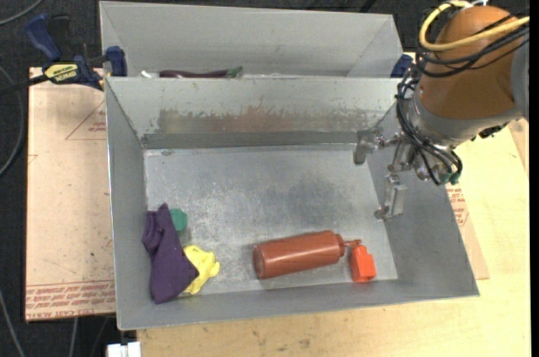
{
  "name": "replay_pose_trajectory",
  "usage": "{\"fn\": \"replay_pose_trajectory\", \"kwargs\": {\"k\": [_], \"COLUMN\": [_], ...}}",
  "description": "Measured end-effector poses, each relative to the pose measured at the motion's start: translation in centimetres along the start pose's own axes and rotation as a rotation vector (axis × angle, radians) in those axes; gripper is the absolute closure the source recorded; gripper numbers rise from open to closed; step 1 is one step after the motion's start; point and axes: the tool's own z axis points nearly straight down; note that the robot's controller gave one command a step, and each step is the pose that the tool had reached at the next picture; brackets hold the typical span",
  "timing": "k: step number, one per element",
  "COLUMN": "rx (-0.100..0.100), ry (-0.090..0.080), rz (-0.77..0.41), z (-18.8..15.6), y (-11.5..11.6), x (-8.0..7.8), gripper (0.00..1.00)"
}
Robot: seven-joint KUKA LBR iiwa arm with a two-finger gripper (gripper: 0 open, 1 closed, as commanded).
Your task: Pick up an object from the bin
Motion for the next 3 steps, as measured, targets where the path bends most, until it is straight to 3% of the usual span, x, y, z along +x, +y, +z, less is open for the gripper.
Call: {"fn": "replay_pose_trajectory", "kwargs": {"k": [1, 2, 3], "rx": [0.006, 0.001, 0.004], "ry": [-0.008, -0.008, -0.007], "rz": [-0.028, -0.154, -0.187], "z": [4.1, 8.9, 11.9], "y": [2.0, 4.0, 6.0], "x": [0.3, 1.1, 4.1], "gripper": [0.0, 0.0, 0.0]}}
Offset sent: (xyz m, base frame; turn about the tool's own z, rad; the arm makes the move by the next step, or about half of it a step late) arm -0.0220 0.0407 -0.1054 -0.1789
